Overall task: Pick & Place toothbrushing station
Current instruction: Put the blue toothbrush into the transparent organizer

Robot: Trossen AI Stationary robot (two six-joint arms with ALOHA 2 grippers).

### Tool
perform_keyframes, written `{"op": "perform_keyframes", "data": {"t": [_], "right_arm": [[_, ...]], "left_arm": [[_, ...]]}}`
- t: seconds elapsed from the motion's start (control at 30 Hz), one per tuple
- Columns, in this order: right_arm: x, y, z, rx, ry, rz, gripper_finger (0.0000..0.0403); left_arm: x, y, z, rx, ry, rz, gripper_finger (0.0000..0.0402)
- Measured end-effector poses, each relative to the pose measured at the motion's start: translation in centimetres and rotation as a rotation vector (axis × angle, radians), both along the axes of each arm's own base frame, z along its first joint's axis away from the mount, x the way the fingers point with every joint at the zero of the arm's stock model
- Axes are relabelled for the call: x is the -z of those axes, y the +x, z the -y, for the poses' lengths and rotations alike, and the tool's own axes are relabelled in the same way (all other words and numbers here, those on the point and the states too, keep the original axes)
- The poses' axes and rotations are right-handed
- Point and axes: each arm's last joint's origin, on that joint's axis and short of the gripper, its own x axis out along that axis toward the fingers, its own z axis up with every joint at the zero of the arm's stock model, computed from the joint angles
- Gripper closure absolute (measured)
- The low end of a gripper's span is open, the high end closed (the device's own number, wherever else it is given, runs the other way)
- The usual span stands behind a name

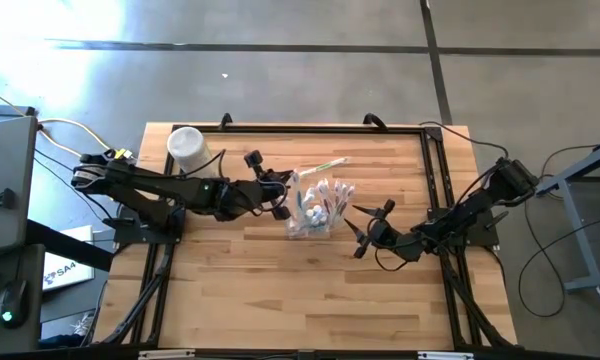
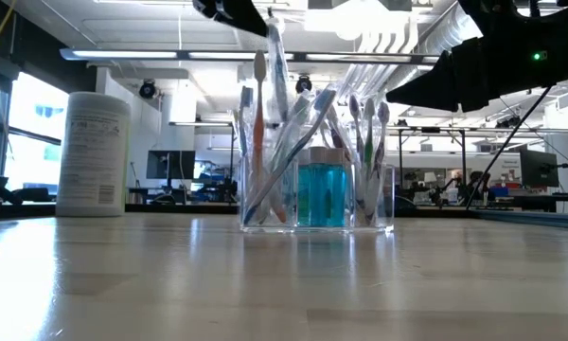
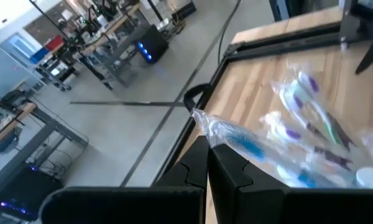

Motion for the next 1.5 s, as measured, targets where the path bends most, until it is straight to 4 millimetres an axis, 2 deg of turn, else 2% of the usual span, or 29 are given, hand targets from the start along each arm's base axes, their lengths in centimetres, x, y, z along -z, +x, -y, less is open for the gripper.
{"op": "perform_keyframes", "data": {"t": [0.27, 0.4, 0.63, 0.83, 0.9, 0.97, 1.13, 1.3, 1.5], "right_arm": [[0.0, 0.0, 0.0, 0.0, 0.0, 0.0, 0.0202], [0.0, 0.0, 0.0, 0.0, 0.0, -0.001, 0.0202], [0.1, 0.0, 0.0, 0.0, -0.003, -0.007, 0.0202], [0.2, 0.0, 0.0, 0.002, 0.009, -0.009, 0.0202], [0.3, 0.0, 0.0, 0.001, 0.008, -0.011, 0.0202], [0.3, 0.0, 0.0, 0.002, 0.013, -0.008, 0.0202], [0.3, 0.0, 0.0, 0.003, 0.02, -0.003, 0.0202], [0.3, 0.0, 0.0, 0.003, 0.021, -0.002, 0.0202], [0.2, 0.0, 0.0, 0.003, 0.021, -0.002, 0.0202]], "left_arm": [[-0.4, 0.0, 0.0, 0.013, -0.004, 0.004, 0.0401], [0.0, 0.2, 0.2, 0.077, -0.073, 0.004, 0.0401], [1.7, 1.2, 0.7, 0.101, -0.143, -0.042, 0.0401], [4.5, 1.5, 0.9, 0.076, -0.219, -0.114, 0.0401], [5.3, 1.9, 1.1, 0.097, -0.255, -0.073, 0.0401], [6.5, 1.6, 1.1, 0.098, -0.269, -0.102, 0.0401], [7.8, 1.6, 1.3, 0.171, -0.346, -0.057, 0.0401], [7.9, 1.6, 1.6, 0.27, -0.407, -0.085, 0.0401], [8.1, 1.6, 1.7, 0.299, -0.401, -0.116, 0.04]]}}
